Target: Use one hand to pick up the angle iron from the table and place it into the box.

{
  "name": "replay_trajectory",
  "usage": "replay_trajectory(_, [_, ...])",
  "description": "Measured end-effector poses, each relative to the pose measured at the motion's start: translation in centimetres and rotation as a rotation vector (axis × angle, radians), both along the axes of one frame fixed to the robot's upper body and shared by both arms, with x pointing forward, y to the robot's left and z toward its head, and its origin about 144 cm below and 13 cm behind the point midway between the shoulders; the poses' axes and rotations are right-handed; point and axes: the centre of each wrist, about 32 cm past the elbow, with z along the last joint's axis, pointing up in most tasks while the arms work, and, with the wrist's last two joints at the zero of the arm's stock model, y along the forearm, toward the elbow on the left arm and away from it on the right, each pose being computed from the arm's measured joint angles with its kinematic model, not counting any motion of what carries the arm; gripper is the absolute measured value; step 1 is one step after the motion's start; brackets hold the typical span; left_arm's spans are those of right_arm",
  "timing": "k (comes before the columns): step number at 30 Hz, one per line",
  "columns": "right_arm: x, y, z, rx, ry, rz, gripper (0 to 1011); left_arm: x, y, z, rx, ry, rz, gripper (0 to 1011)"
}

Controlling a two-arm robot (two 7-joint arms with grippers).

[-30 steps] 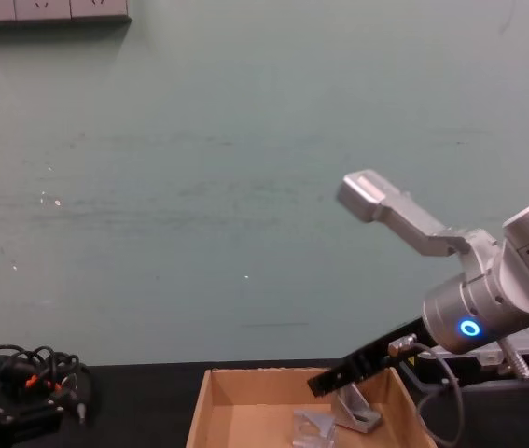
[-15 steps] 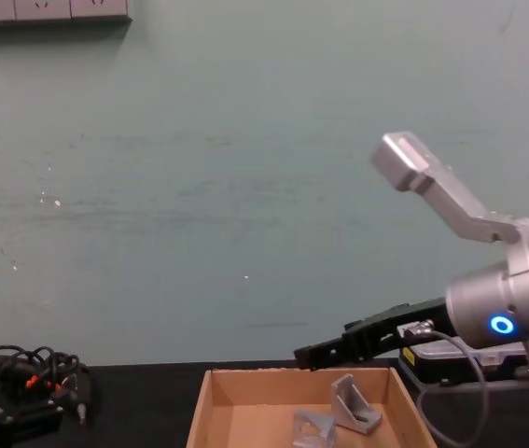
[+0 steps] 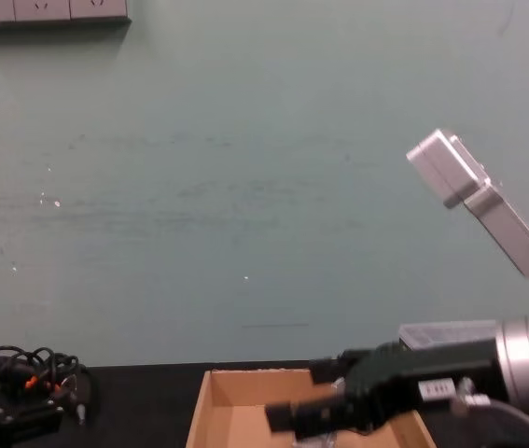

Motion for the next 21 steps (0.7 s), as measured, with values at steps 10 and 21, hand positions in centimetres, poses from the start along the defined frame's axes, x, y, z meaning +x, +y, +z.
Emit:
replay_trajectory(10, [-2.0, 1.2, -0.8, -0.040, -0.036, 0.224, 1000, 0.0, 0.0, 0.0, 0.000, 0.000, 0.000, 1000])
replay_trajectory(21, [-1.5, 4.2, -0.8, -0.143, -0.029, 0.409, 1000, 0.0, 0.0, 0.0, 0.000, 0.000, 0.000, 1000])
